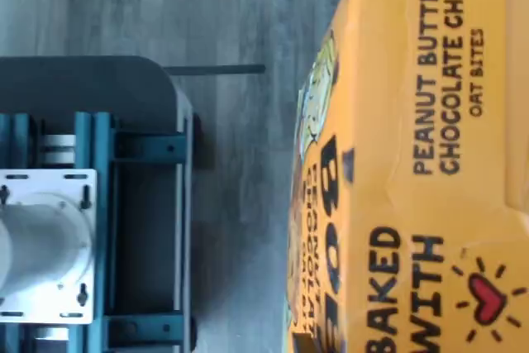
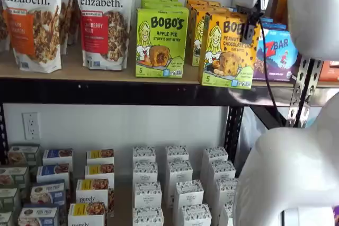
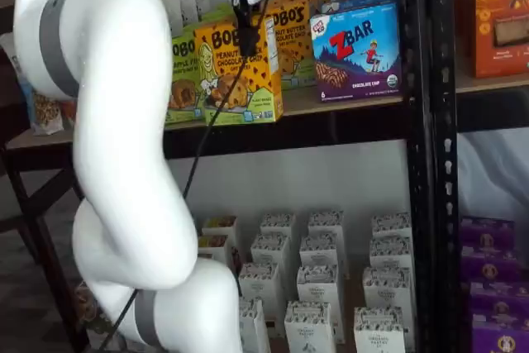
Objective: Pick up the orange box on the top shelf, the fifth box from the left
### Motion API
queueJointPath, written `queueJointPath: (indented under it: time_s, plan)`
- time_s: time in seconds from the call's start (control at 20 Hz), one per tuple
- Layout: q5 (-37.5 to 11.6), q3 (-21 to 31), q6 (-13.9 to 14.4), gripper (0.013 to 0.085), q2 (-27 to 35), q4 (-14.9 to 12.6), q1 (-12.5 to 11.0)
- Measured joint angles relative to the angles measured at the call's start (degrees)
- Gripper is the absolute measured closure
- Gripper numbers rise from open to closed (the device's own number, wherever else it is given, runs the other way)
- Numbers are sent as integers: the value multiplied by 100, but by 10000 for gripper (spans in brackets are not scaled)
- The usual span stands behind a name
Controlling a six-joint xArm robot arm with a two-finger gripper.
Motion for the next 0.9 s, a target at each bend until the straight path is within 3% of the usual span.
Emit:
queueJointPath:
  time_s: [0.25, 0.6, 0.9]
  plan:
    - [125, 405, -90, 650, -495, 85, -127]
    - [-162, 1227, -324, 650, -1352, 339, -446]
    - [-189, 1579, -446, 650, -1681, 313, -556]
